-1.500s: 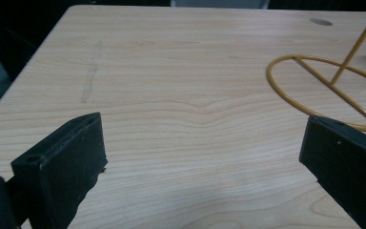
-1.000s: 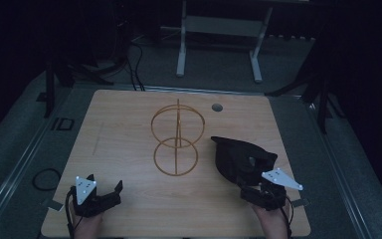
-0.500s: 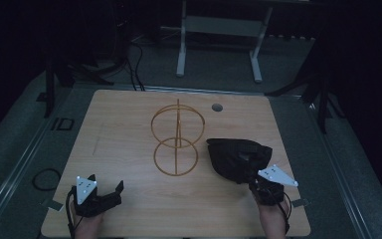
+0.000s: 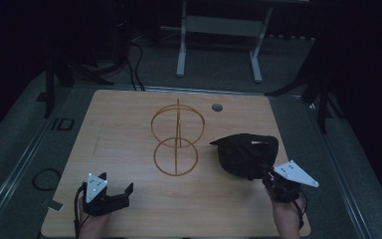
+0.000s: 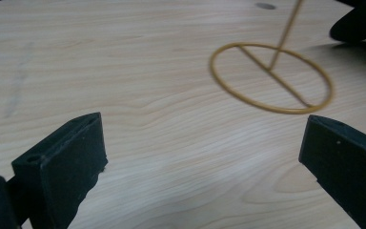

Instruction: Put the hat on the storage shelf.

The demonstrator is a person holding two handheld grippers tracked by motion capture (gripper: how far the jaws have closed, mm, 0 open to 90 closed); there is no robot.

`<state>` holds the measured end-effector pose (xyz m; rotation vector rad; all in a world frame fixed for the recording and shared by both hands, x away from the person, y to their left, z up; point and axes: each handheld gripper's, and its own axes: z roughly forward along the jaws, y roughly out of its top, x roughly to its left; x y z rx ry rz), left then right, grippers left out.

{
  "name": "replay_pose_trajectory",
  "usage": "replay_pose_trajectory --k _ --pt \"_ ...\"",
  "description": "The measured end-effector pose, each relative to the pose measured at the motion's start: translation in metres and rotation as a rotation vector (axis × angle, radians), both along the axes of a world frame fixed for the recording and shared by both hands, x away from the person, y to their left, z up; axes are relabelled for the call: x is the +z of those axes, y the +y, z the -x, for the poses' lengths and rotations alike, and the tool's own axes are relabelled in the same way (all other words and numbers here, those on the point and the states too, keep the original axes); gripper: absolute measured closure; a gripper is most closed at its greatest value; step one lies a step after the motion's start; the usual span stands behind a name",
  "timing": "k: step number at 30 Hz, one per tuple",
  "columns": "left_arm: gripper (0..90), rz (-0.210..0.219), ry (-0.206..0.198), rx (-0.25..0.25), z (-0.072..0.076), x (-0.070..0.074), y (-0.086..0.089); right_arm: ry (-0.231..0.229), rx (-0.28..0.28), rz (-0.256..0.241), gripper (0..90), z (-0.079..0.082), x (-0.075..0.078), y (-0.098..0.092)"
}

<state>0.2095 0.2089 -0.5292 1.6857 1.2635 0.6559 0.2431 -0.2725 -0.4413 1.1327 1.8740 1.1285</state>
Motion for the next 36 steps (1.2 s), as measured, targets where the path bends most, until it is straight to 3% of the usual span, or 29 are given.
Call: replay_pose_trajectory --k 5,10,12,23,25,29,32,33,36 --pt "2.3 0.014 -0.021 -0.076 0.002 0.015 -0.013 -0.035 0.003 0.01 88.0 0.01 0.016 -0.009" --pt "2.3 0.04 -0.016 -0.157 0.003 0.029 -0.028 -0.058 0.026 0.023 88.0 0.021 0.027 -0.012" --pt "6.1 0.04 -0.025 -0.178 0.005 0.036 -0.036 -0.065 0.045 0.031 88.0 0.026 0.031 -0.012" --pt "6.6 0.063 -0.081 -0.393 0.009 0.085 -0.083 -0.083 0.116 0.039 88.0 0.04 0.044 -0.002" --pt "6.6 0.072 -0.076 -0.437 0.007 0.093 -0.093 -0.09 0.129 0.044 87.9 0.042 0.046 0.001" --pt "6.6 0.063 -0.093 -0.502 0.004 0.107 -0.112 -0.094 0.16 0.047 88.0 0.045 0.051 0.006" --pt "7.1 0.048 -0.076 -0.584 -0.001 0.116 -0.127 -0.094 0.175 0.051 87.9 0.047 0.052 0.009" --pt "12.7 0.04 -0.072 -0.613 -0.002 0.118 -0.132 -0.094 0.181 0.053 87.9 0.047 0.052 0.01" --pt "14.3 0.029 -0.059 -0.666 -0.007 0.122 -0.147 -0.091 0.196 0.061 87.9 0.05 0.053 0.014"
